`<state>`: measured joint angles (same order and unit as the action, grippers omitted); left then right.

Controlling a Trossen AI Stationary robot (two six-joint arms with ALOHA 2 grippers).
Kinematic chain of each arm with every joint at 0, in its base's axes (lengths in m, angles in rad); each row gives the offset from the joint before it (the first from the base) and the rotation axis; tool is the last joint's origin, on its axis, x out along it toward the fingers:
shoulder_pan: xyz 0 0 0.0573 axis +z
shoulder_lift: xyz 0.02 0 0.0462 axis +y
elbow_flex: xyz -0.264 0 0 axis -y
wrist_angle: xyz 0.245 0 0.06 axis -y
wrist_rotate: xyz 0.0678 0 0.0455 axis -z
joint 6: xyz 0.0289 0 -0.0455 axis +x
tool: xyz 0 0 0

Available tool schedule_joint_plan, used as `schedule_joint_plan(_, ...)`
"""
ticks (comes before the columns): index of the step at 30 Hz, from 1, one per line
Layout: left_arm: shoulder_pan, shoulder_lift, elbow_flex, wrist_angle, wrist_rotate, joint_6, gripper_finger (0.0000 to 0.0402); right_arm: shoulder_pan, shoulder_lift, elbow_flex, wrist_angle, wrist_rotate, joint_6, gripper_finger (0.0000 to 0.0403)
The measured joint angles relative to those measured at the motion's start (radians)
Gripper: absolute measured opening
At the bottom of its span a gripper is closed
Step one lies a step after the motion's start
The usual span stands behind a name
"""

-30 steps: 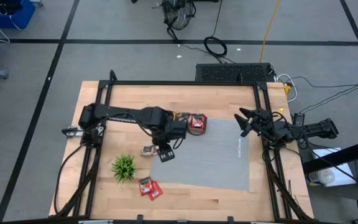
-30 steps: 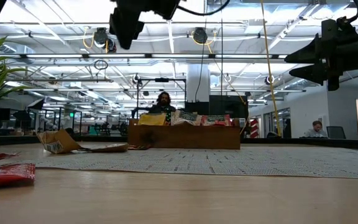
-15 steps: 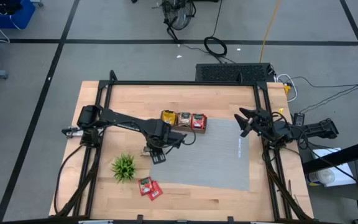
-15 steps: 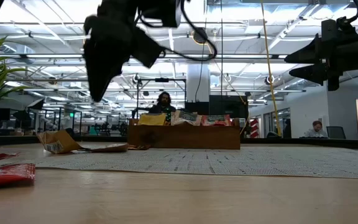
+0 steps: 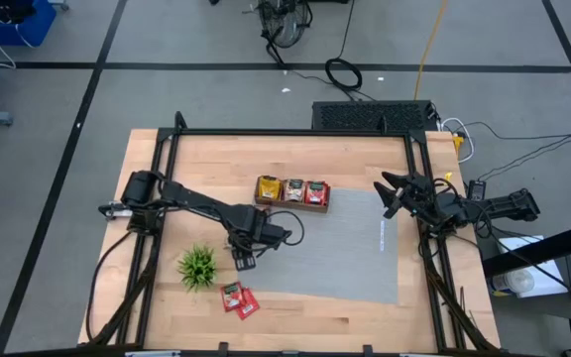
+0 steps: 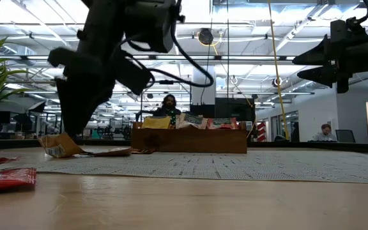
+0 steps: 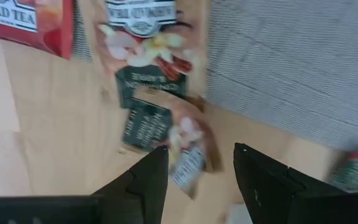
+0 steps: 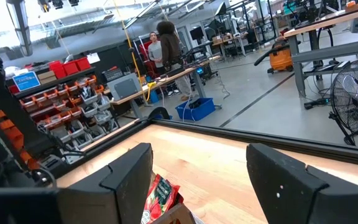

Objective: Pick & Place Tea
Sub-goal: Put the gold tea bag into the middle section of the wooden organizer

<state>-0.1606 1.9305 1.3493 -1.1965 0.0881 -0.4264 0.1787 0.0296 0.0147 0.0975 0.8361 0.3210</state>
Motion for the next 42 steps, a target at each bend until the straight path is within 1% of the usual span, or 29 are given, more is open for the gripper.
schedule_joint_plan(2, 0.001, 0.000, -0.026, 0.031, -0.010, 0.006, 0.0184, 0.000, 0.000, 0.000, 0.000, 0.000, 0.000, 0.0242)
schedule_joint_plan(5, -0.002, 0.000, -0.058, 0.066, 0.018, 0.005, 0.0184, 0.000, 0.000, 0.000, 0.000, 0.000, 0.000, 0.0242)
schedule_joint_plan(14, -0.013, 0.000, -0.126, 0.101, 0.023, 0.009, 0.0184, 0.000, 0.000, 0.000, 0.000, 0.000, 0.000, 0.0242)
schedule_joint_plan(23, -0.013, 0.000, -0.130, 0.103, 0.019, 0.005, 0.0184, 0.000, 0.000, 0.000, 0.000, 0.000, 0.000, 0.0242)
schedule_joint_plan(26, -0.013, 0.000, -0.130, 0.105, 0.035, -0.005, 0.0184, 0.000, 0.000, 0.000, 0.000, 0.000, 0.000, 0.0242)
schedule_joint_plan(29, -0.013, 0.000, -0.130, 0.122, 0.059, 0.018, 0.0182, 0.000, 0.000, 0.000, 0.000, 0.000, 0.000, 0.0242)
schedule_joint_plan(32, -0.013, 0.000, -0.130, 0.125, 0.059, 0.013, 0.0154, 0.000, 0.000, 0.000, 0.000, 0.000, 0.000, 0.0242)
schedule_joint_plan(34, -0.013, 0.000, -0.130, 0.125, 0.049, 0.010, 0.0119, 0.000, 0.000, 0.000, 0.000, 0.000, 0.000, 0.0242)
schedule_joint_plan(38, -0.013, 0.000, -0.129, 0.124, 0.042, 0.004, 0.0035, 0.000, 0.000, 0.000, 0.000, 0.000, 0.000, 0.0242)
schedule_joint_plan(39, -0.013, 0.000, -0.128, 0.124, 0.042, -0.002, 0.0020, 0.000, 0.000, 0.000, 0.000, 0.000, 0.000, 0.0242)
schedule_joint_plan(40, -0.013, 0.000, -0.128, 0.123, 0.043, -0.002, 0.0015, 0.000, 0.000, 0.000, 0.000, 0.000, 0.000, 0.0242)
schedule_joint_plan(42, -0.013, 0.000, -0.128, 0.120, 0.042, -0.009, 0.0018, 0.000, 0.000, 0.000, 0.000, 0.000, 0.000, 0.0242)
